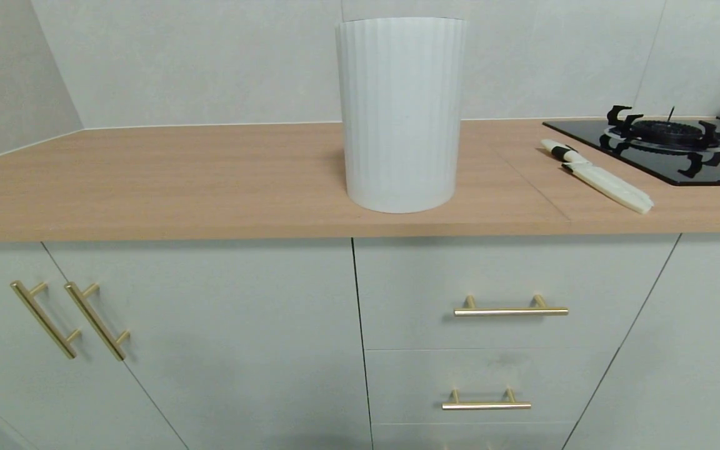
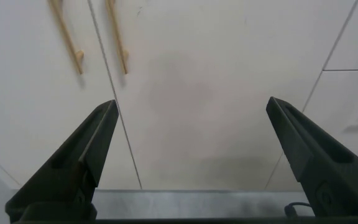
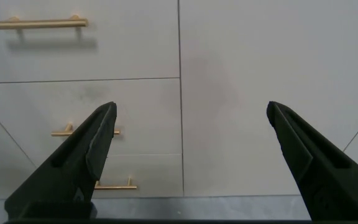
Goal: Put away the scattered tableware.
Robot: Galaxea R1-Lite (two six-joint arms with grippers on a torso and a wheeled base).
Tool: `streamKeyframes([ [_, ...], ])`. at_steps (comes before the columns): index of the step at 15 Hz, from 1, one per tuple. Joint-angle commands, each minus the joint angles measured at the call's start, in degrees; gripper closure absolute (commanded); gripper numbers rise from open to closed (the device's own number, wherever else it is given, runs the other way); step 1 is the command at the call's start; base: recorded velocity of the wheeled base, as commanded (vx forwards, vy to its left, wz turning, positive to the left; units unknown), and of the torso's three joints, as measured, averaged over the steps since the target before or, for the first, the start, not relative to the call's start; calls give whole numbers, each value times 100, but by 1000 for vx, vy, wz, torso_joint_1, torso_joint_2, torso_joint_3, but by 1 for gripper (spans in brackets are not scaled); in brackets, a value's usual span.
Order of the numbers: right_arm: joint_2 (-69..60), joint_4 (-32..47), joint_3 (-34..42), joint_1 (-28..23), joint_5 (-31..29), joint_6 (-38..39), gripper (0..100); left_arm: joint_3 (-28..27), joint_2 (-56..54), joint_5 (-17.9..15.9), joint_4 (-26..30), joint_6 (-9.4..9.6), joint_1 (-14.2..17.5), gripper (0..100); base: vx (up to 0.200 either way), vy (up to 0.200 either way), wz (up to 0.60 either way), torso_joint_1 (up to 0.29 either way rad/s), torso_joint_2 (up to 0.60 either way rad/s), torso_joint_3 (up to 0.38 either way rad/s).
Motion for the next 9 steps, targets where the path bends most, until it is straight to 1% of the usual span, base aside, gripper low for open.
streamKeyframes([
  [1, 9, -1, 0, 1, -2, 4, 0, 1, 2, 1, 2, -9, 1, 0, 0, 0, 0, 0, 0, 0],
  [7, 9, -1, 0, 1, -2, -5, 0, 1, 2, 1, 2, 0, 1, 0, 0, 0, 0, 2, -14, -5],
  [9, 9, -1, 0, 1, -2, -5, 0, 1, 2, 1, 2, 0, 1, 0, 0, 0, 0, 46, -276, -232],
])
